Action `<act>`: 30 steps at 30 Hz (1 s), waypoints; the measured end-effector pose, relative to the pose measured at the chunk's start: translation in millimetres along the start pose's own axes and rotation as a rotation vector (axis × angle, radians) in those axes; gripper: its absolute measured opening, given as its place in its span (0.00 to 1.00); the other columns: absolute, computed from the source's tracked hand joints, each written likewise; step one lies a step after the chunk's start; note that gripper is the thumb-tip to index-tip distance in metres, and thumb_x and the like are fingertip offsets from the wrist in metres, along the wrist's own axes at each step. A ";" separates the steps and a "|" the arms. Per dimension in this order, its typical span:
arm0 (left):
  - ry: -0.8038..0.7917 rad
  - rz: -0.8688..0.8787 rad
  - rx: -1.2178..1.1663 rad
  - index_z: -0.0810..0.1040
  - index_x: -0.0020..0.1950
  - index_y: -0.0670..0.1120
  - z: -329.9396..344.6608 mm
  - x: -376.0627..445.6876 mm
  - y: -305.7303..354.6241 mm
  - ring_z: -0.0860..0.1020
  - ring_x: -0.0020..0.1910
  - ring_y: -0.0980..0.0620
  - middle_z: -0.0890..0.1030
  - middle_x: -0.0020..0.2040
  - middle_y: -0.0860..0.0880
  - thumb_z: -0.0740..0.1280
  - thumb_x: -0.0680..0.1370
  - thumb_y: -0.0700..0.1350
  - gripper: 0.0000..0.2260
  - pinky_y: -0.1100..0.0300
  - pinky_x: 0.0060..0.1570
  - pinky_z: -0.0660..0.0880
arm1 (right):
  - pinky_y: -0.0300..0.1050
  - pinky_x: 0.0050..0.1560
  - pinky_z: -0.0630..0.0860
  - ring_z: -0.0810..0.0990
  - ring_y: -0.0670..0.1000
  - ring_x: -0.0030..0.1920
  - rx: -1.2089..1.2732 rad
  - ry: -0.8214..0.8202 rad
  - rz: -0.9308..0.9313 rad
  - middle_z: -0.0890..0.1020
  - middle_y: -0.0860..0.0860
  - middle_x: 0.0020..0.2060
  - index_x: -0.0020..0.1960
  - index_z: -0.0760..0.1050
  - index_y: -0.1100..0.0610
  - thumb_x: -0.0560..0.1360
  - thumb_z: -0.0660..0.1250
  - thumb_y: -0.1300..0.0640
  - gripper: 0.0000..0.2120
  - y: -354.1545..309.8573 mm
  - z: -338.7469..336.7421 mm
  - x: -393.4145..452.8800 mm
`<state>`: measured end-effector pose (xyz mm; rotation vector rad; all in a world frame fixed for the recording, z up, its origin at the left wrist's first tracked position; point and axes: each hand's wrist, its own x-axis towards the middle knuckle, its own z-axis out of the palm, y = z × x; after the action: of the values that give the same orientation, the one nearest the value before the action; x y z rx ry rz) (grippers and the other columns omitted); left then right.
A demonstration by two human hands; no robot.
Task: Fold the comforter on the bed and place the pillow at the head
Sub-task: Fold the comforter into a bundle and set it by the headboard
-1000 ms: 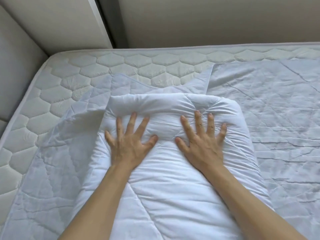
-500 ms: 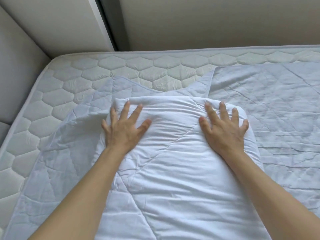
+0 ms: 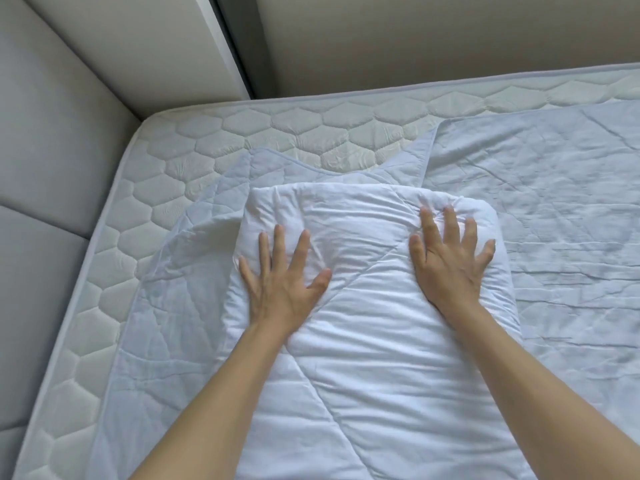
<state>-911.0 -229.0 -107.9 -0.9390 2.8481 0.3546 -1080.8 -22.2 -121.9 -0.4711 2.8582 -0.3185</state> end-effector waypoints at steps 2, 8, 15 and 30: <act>-0.024 0.040 0.015 0.47 0.81 0.63 1.2 -43.0 0.7 0.38 0.81 0.47 0.42 0.83 0.51 0.46 0.76 0.73 0.35 0.33 0.75 0.39 | 0.72 0.76 0.41 0.43 0.58 0.82 0.060 -0.049 -0.016 0.46 0.47 0.83 0.81 0.44 0.36 0.82 0.45 0.37 0.28 -3.4 -5.6 -34.1; -0.001 -0.007 0.091 0.61 0.80 0.60 13.2 -167.5 -15.5 0.54 0.81 0.41 0.58 0.82 0.50 0.51 0.77 0.71 0.33 0.29 0.72 0.52 | 0.70 0.75 0.50 0.54 0.61 0.81 0.040 -0.101 -0.142 0.56 0.51 0.82 0.80 0.55 0.38 0.80 0.50 0.39 0.29 16.3 5.6 -205.8; -0.069 -0.124 0.070 0.63 0.80 0.58 24.6 -263.3 -35.9 0.56 0.81 0.41 0.59 0.82 0.51 0.52 0.77 0.69 0.33 0.28 0.71 0.55 | 0.73 0.71 0.57 0.62 0.58 0.78 0.061 -0.110 -0.037 0.65 0.51 0.79 0.78 0.60 0.38 0.82 0.42 0.36 0.26 59.3 23.8 -346.9; -0.100 -0.382 -0.397 0.39 0.82 0.57 -9.7 -121.4 -50.0 0.50 0.81 0.43 0.44 0.84 0.50 0.52 0.74 0.75 0.43 0.32 0.72 0.56 | 0.66 0.76 0.59 0.60 0.59 0.79 0.585 -0.170 0.372 0.59 0.55 0.80 0.81 0.49 0.47 0.69 0.67 0.27 0.51 93.8 -12.3 -176.4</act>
<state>-784.4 -201.3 -85.0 -1.4531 2.4737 0.9073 -948.3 126.3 -100.6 0.1374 2.4514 -0.9422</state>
